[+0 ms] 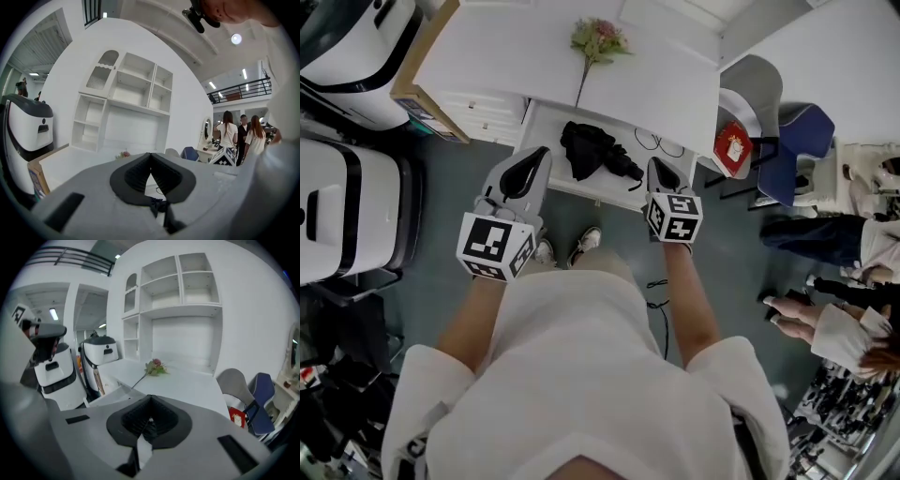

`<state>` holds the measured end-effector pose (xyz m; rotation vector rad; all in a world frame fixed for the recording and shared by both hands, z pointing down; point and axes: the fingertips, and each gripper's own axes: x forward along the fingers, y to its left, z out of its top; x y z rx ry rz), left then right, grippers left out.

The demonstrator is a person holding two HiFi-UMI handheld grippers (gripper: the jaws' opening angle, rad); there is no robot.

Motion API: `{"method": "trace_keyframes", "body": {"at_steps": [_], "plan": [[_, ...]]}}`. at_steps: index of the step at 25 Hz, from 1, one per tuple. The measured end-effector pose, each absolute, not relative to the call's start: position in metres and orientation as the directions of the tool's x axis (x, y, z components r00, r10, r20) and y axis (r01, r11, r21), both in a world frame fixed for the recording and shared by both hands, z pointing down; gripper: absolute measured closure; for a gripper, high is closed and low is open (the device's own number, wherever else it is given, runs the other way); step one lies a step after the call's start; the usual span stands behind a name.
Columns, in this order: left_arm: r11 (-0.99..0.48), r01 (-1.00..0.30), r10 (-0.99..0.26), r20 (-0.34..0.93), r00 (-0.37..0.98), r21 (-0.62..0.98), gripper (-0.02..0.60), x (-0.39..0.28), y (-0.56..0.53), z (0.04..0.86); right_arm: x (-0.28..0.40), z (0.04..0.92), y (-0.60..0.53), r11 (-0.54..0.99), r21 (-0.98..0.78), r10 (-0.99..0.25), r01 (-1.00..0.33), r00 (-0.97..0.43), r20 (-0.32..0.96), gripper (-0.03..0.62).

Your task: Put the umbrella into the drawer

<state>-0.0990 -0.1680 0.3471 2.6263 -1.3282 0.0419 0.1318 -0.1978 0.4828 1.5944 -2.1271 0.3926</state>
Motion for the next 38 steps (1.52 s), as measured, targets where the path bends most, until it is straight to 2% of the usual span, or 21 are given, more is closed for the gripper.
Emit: {"method": "trace_keyframes", "body": {"at_steps": [5, 15, 21, 27, 38], "plan": [[-0.579, -0.806, -0.802, 0.094, 0.59, 0.123, 0.568, -0.114, -0.171, 0.329, 0.141, 0.417, -0.195, 0.227, -0.079, -0.9, -0.971, -0.24, 0.364, 0.594], [-0.56, -0.827, -0.826, 0.047, 0.562, 0.058, 0.568, -0.118, -0.191, 0.288, 0.175, 0.293, -0.183, 0.214, -0.031, -0.971, -0.976, -0.216, 0.099, 0.594], [-0.536, -0.843, -0.844, 0.026, 0.535, -0.054, 0.568, -0.124, -0.206, 0.26, 0.2, 0.235, -0.169, 0.214, -0.039, -0.976, -0.976, -0.213, -0.035, 0.592], [-0.473, -0.88, -0.881, -0.003, 0.473, -0.046, 0.568, -0.138, -0.21, 0.241, 0.22, 0.201, -0.156, 0.187, 0.008, -0.975, -0.982, -0.186, -0.118, 0.592], [-0.462, -0.886, -0.886, -0.028, 0.463, -0.034, 0.568, -0.122, -0.2, 0.229, 0.246, 0.198, -0.141, 0.134, 0.002, -0.982, -0.991, -0.133, -0.137, 0.592]]}}
